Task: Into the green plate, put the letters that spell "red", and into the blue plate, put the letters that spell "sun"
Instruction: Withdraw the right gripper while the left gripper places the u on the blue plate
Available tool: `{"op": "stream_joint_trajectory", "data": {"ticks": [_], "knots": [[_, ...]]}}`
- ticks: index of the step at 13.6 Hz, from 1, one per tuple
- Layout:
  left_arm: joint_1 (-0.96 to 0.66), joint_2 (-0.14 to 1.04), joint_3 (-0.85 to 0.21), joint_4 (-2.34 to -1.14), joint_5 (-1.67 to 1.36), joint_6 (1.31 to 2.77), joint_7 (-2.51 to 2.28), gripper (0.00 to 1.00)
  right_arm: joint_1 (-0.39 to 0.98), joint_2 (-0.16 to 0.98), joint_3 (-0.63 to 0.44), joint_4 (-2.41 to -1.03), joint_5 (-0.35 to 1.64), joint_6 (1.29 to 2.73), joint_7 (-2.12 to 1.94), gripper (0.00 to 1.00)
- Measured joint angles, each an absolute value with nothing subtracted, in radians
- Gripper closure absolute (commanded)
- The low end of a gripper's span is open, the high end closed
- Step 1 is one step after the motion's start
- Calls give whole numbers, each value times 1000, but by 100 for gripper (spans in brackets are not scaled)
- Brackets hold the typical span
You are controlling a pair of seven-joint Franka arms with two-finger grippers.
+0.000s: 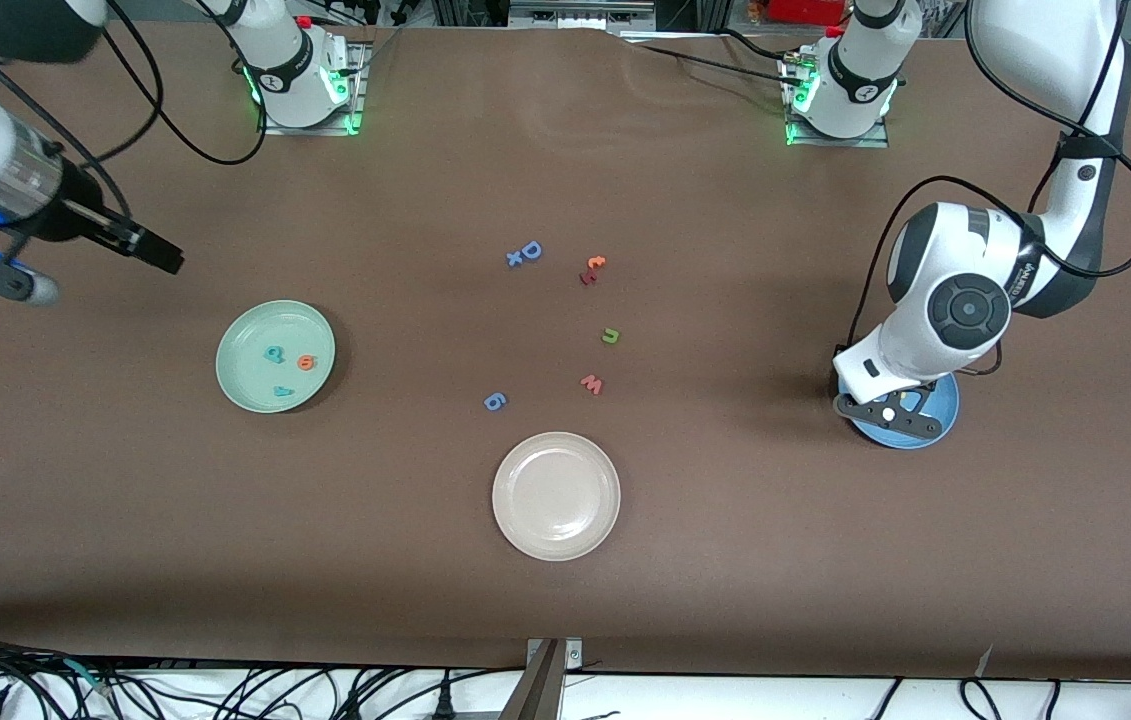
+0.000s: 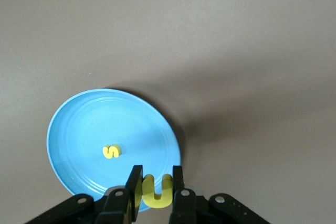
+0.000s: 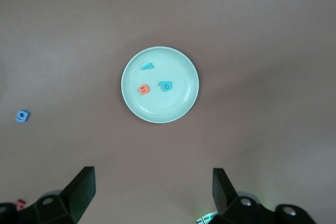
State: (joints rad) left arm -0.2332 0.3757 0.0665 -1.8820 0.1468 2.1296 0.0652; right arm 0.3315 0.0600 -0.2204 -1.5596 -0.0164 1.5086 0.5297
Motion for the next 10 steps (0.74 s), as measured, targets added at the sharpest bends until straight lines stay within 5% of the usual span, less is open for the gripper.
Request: {"op": "stream_joint_trajectory", "data": {"ticks": [5,10], "knots": [[-185,332,67,-2076,153,2359,100,100,331,44,-299,-1489,-16,1467,354,1],[-135,332,67,-2110,153,2420,186,100,333,37,-303,-1489,-16,1515,293,0]]}}
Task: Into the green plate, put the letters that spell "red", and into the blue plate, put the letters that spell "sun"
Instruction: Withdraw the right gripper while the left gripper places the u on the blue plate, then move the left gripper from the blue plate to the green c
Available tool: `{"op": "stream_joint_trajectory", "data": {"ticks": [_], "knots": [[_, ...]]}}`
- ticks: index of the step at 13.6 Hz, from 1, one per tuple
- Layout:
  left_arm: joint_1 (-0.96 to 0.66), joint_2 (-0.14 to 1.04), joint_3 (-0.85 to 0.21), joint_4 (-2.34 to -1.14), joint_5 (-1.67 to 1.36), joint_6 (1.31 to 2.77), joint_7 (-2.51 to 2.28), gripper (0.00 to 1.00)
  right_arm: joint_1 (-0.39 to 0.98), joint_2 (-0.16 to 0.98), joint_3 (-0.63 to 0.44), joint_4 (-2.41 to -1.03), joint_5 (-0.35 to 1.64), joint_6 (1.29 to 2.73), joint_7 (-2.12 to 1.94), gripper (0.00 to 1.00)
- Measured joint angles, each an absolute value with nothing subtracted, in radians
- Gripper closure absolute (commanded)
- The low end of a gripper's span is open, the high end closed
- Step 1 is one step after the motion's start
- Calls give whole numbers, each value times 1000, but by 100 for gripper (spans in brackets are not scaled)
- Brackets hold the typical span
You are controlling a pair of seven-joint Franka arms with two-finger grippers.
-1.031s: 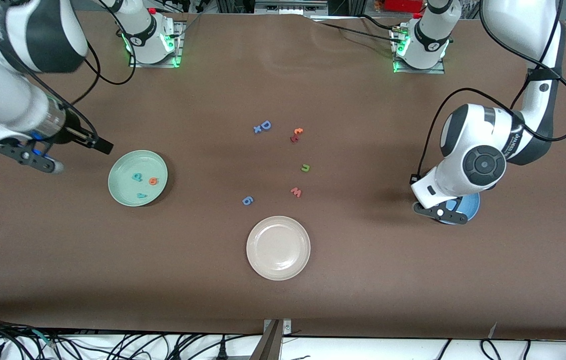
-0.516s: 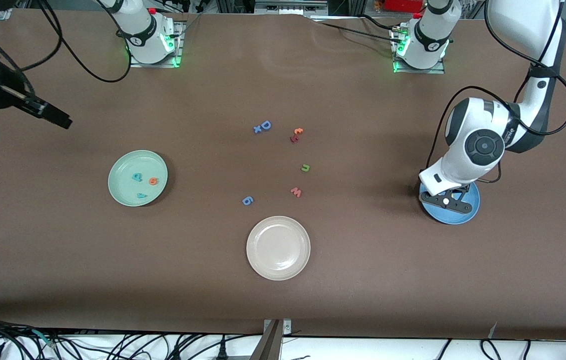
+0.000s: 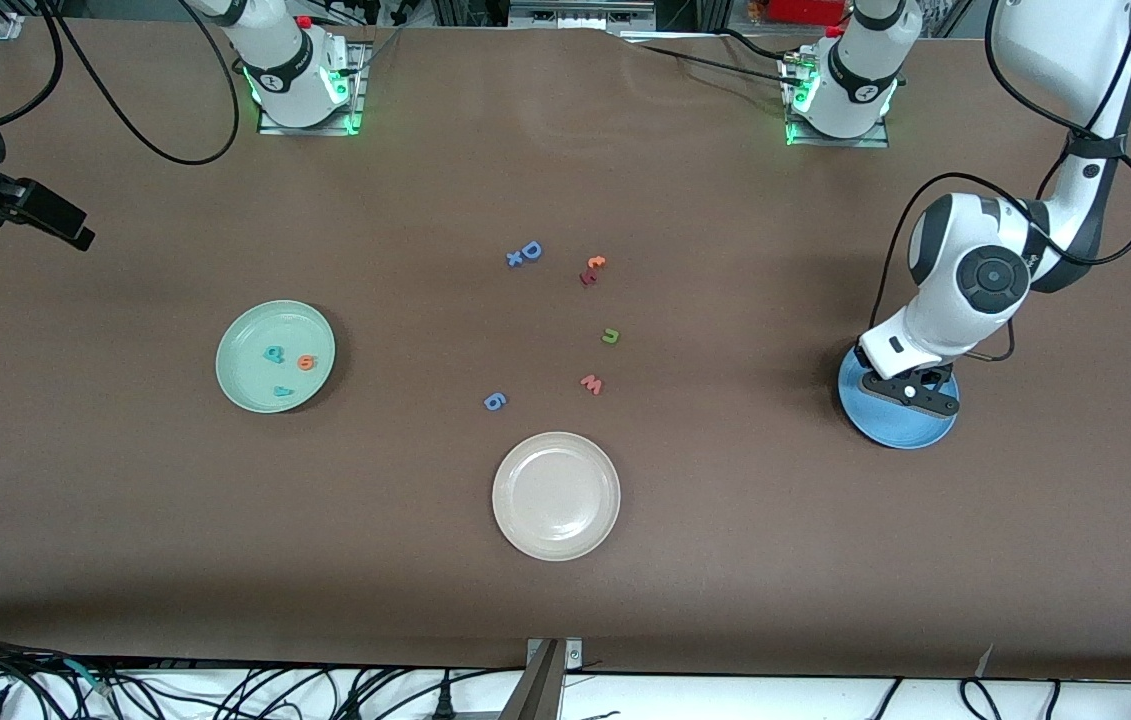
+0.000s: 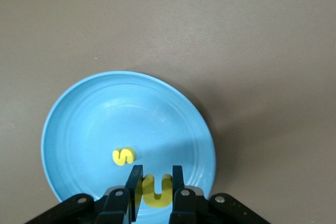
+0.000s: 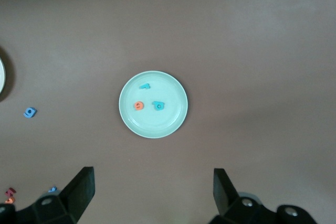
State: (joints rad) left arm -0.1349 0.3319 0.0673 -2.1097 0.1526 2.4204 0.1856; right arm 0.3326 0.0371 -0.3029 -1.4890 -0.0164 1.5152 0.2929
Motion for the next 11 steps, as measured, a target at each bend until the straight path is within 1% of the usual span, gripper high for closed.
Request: {"op": "stream_joint_trajectory", "data": {"ticks": [2,3,5,6,9,11], "knots": [[-116,333,80,-2115,175,2439,218,100,333,39,-302,-1489,-16,1539,292,0],[-108,335,92,-2115,203,2450,227,91,334,40,-301,-1489,-16,1548,290,0],[-96,338,110,-2115,224,2463,239,10,340,40,-299,-1489,-16,1567,288,0],[-94,338,111,-2115,224,2464,239,0,342,40,-298,-1489,-16,1571,288,0],[-94,339,107,-2115,212,2464,230,0,344,40,-296,-1489,-16,1571,288,0],[-100,339,99,-2115,118,2463,220,0,344,40,-296,-1489,-16,1571,287,0]]}}
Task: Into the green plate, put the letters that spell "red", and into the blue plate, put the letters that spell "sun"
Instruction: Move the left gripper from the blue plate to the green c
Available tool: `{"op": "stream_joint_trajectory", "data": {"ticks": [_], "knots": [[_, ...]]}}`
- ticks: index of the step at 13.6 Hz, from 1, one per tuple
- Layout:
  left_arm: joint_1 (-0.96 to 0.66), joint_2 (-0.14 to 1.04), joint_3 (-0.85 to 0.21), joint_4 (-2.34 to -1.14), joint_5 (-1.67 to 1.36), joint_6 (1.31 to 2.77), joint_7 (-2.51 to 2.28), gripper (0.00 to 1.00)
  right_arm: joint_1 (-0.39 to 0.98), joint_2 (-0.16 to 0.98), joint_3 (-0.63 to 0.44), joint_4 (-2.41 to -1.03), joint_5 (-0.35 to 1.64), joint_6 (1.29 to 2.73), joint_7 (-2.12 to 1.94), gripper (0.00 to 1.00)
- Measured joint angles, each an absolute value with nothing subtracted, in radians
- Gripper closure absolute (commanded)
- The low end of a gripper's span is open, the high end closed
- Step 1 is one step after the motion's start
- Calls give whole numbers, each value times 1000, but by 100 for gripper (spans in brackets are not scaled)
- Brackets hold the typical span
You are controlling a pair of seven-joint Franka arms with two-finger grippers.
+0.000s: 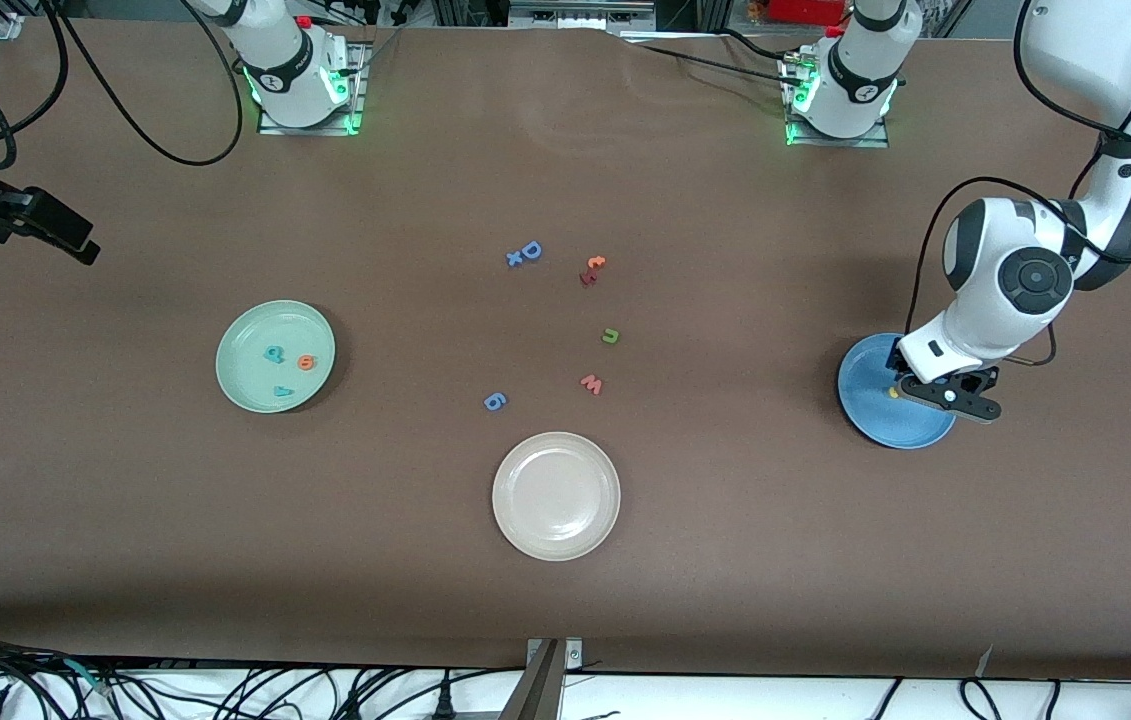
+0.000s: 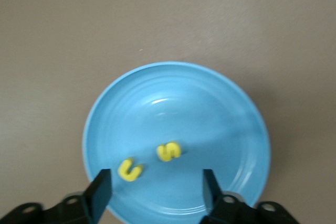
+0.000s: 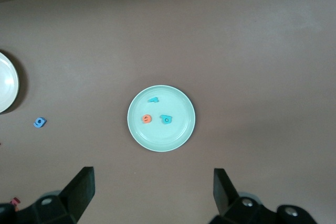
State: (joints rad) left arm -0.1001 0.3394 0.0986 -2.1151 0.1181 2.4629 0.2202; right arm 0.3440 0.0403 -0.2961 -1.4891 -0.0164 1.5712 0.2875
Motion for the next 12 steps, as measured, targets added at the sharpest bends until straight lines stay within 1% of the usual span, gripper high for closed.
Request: {"op": "stream_joint_trajectory", "data": {"ticks": [2,6,9,12], "knots": [[-137,341,63,-2116,43,2454,139,0,344,40,-296,-1489,-16,1571,287,0],[-313,369,-11,-2093,36,2453,-175,0,344,42,-296,-1489,-16,1572,287,0],[-394,429,-59,-2020,36,2453,-336,0,344,45,-296,-1490,-16,1572,287,0],[-462,501,-69,-1928,36,2454,-410,0,345,47,-296,-1491,-16,1572,287,0]]}}
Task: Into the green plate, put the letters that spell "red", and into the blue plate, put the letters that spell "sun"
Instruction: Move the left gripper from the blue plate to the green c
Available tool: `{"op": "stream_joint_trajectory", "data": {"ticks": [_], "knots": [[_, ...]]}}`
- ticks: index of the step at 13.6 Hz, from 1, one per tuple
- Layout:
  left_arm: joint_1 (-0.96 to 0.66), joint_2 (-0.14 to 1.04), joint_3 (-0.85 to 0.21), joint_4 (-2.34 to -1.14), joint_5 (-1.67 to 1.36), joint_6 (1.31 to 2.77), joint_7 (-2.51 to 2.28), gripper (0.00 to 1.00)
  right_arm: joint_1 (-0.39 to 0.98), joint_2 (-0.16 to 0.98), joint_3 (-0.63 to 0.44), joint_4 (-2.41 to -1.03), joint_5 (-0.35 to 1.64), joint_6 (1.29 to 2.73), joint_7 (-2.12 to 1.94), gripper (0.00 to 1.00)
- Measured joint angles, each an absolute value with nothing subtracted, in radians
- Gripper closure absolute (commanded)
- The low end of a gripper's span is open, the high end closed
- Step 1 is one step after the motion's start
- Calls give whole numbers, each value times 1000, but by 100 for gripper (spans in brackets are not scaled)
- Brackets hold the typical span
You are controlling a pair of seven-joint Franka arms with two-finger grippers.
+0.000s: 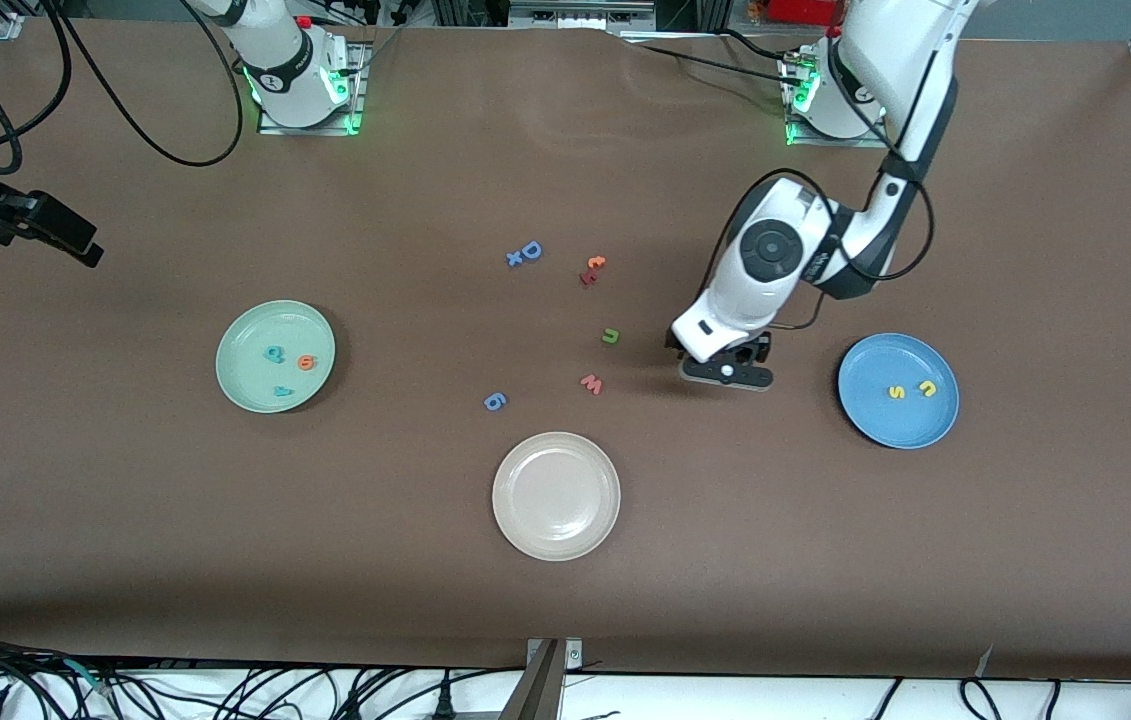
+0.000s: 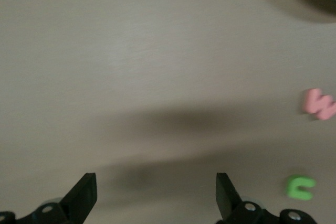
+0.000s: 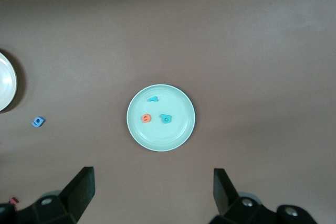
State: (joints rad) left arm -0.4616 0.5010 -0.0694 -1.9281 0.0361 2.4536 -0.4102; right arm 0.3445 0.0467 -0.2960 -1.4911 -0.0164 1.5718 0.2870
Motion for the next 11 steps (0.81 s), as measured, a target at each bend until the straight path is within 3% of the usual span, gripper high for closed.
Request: {"op": "stream_joint_trajectory", "data": {"ticks": [5,11], "knots": [[-572,601,-72,-1797,36,2454,-557,0,344,46,-298,-1491,-16,1572,288,1],[-649,645,-72,-1780,81,2454,-657,0,344,44,-298,-1490,-16,1592,323,0]]}}
